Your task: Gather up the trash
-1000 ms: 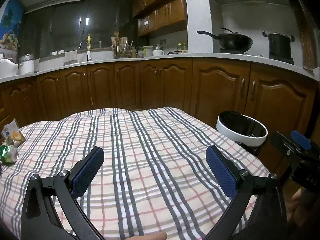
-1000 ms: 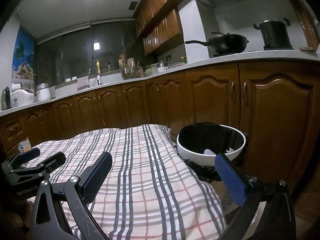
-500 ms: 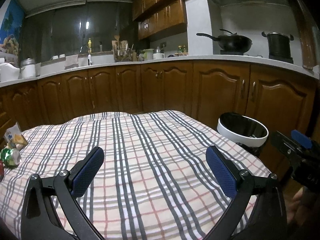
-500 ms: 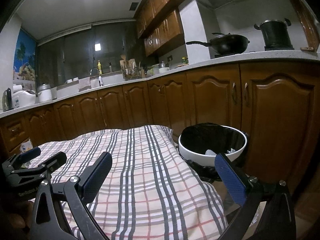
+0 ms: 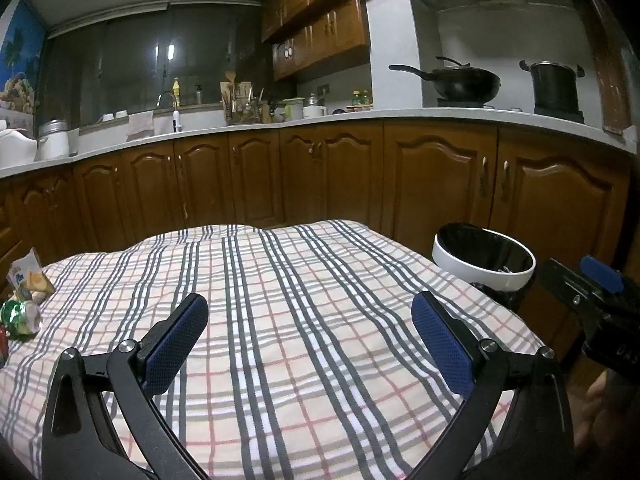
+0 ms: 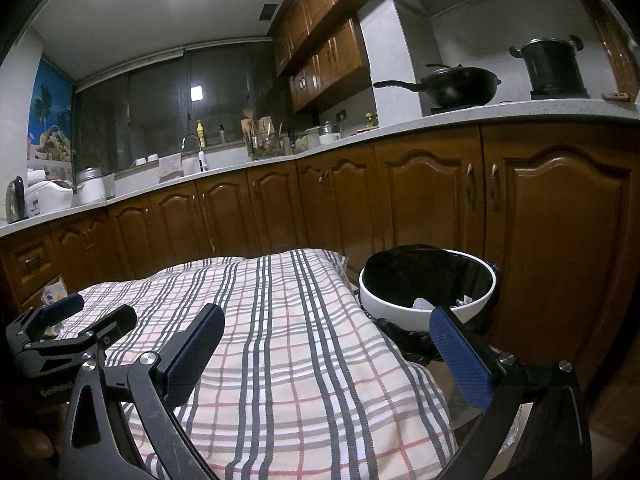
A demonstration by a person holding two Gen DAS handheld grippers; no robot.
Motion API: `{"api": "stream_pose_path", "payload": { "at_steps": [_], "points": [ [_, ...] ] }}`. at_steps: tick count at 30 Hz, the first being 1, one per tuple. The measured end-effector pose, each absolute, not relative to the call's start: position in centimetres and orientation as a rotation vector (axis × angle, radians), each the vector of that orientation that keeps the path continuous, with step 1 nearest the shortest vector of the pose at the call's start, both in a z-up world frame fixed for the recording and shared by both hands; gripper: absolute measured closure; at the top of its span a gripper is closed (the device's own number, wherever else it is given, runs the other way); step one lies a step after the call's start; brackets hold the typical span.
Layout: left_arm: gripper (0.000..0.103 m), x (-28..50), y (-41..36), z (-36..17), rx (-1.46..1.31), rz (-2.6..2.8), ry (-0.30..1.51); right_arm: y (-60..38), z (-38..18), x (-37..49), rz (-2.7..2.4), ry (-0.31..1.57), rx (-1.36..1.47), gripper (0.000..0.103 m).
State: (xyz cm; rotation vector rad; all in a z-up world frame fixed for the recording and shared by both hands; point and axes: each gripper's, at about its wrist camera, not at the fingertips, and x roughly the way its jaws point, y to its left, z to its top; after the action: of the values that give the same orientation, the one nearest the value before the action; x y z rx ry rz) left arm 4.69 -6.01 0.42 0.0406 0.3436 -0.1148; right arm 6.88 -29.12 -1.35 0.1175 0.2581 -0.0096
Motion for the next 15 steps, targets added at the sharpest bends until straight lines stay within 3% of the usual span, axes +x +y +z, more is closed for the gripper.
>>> {"api": "stream_pose_path", "payload": {
  "at_steps": [15],
  "points": [
    [0.000,5.15,-5.83,0.25,0.050,-0.121,0.347,-28.88,-1.34,6.82,-0.008,0.259,0.120,0.000]
  ]
}}
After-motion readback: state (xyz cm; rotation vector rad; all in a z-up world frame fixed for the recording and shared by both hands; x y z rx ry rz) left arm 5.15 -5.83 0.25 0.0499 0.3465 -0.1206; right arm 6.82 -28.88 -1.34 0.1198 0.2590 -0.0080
